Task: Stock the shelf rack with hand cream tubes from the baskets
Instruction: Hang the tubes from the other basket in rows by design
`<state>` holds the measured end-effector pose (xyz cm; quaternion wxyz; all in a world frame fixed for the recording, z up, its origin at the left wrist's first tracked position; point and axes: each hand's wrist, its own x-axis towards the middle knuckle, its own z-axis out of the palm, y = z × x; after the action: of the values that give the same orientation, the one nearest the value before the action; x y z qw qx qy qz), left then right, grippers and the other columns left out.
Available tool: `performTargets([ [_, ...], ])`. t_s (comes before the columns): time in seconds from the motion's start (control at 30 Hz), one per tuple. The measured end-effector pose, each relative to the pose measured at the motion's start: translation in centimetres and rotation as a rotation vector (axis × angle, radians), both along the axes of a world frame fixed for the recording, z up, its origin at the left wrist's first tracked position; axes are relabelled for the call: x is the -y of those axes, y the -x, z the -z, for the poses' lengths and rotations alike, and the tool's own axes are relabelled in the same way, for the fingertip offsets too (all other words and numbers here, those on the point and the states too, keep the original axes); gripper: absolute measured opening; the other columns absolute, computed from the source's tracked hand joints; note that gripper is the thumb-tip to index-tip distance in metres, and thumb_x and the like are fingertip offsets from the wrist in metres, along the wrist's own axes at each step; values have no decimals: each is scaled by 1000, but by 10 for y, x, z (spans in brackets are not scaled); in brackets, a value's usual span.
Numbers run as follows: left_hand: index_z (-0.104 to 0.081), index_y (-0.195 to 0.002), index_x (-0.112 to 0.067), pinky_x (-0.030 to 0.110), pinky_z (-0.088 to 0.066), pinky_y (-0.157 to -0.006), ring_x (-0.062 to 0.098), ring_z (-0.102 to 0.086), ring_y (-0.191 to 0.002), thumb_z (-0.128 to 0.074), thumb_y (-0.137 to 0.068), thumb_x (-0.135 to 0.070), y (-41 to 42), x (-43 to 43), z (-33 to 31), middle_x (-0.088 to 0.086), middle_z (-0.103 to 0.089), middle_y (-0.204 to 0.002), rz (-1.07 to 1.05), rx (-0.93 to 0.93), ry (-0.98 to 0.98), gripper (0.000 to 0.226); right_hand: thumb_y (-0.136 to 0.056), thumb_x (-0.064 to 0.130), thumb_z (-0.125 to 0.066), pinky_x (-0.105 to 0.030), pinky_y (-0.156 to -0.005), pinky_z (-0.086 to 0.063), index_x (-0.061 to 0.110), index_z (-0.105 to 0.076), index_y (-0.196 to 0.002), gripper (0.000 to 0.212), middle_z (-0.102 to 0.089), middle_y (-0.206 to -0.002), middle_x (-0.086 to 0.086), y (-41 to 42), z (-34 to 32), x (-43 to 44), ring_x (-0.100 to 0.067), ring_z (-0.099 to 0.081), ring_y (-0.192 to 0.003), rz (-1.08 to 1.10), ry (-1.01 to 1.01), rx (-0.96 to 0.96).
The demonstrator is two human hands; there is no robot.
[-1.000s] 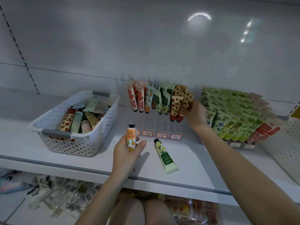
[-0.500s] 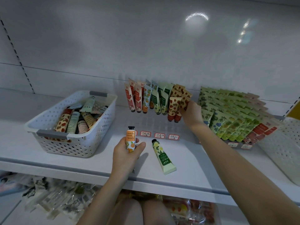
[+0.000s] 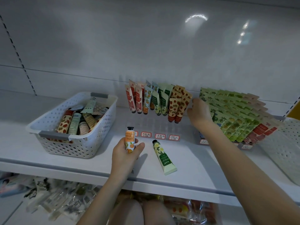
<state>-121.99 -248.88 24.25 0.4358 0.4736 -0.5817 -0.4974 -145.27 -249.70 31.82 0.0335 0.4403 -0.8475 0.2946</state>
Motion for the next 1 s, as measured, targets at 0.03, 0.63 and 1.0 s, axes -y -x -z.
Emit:
performTargets([
  [0.03, -54, -82, -23, 23, -47, -65, 17, -59, -71, -69, -82, -18, 0, 0, 0, -1, -61, -77, -1, 0, 1, 16, -93, -1, -39, -28, -53, -37, -1, -51, -84, 15, -54, -77, -11, -2, -4, -2, -25, -50, -71, -18, 22, -65],
  [0.63, -56, -91, -19, 21, -41, -55, 13, -59, -70, -68, -84, -21, -2, 1, 0, -2, -62, -79, -11, 30, 7, 14, -96, 15, -42, -30, -63, -39, 6, -55, -117, 26, -55, -110, -15, -9, -22, 12, -31, -58, -93, -128, -53, -304],
  [1.0, -57, -91, -16, 21, -47, -61, 11, -57, -67, -68, -84, -18, 0, 0, 0, -2, -60, -77, -4, 18, 13, 14, -92, 19, -54, -36, -77, -50, 3, -64, -104, 22, -61, -103, -11, -15, -26, 9, -25, -58, -92, -375, 65, -242],
])
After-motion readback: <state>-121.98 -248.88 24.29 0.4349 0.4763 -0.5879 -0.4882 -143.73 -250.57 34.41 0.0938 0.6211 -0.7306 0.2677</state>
